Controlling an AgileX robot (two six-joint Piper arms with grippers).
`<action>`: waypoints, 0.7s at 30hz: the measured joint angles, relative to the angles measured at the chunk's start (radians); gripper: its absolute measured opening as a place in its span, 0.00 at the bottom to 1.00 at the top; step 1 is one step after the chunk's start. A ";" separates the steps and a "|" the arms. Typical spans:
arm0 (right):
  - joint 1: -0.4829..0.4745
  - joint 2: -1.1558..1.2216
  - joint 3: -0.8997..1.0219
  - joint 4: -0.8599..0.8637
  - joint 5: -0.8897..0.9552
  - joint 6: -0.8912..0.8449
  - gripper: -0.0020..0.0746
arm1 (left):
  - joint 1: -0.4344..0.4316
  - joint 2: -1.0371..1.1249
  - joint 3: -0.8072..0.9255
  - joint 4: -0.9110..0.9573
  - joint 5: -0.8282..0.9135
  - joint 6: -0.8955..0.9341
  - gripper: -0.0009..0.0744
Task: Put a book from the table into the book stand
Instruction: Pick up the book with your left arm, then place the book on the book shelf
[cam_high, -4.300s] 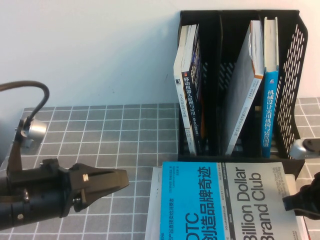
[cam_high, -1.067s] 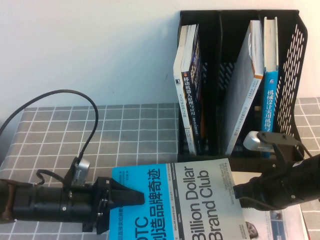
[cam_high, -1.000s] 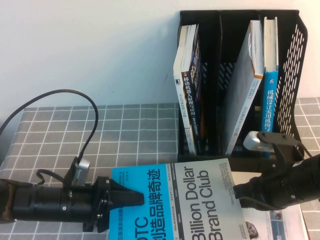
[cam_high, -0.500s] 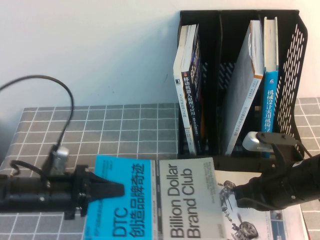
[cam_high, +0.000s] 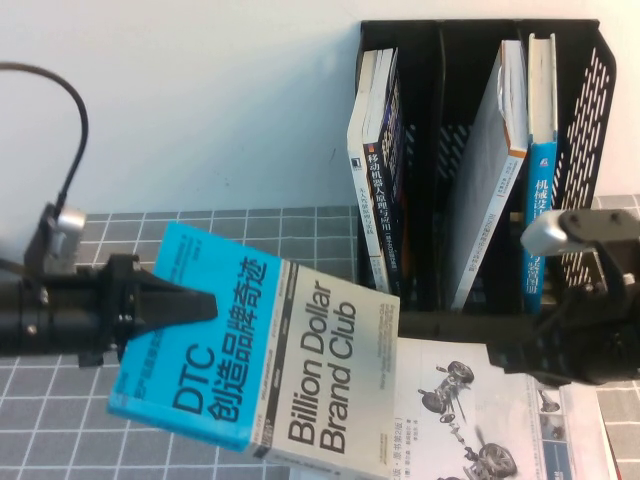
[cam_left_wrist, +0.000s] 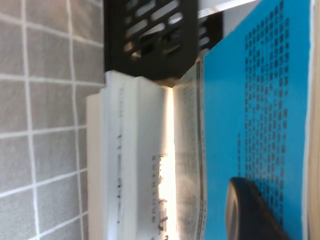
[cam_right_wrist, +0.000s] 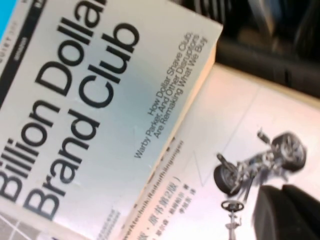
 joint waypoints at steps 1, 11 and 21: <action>0.000 -0.017 0.000 -0.005 0.003 0.000 0.02 | 0.000 -0.015 -0.015 0.019 0.000 -0.021 0.26; -0.002 -0.258 0.000 -0.131 0.003 0.000 0.02 | -0.006 -0.173 -0.236 0.056 0.028 -0.208 0.26; -0.182 -0.414 0.000 -0.256 -0.095 0.000 0.02 | -0.183 -0.152 -0.622 0.108 0.044 -0.380 0.26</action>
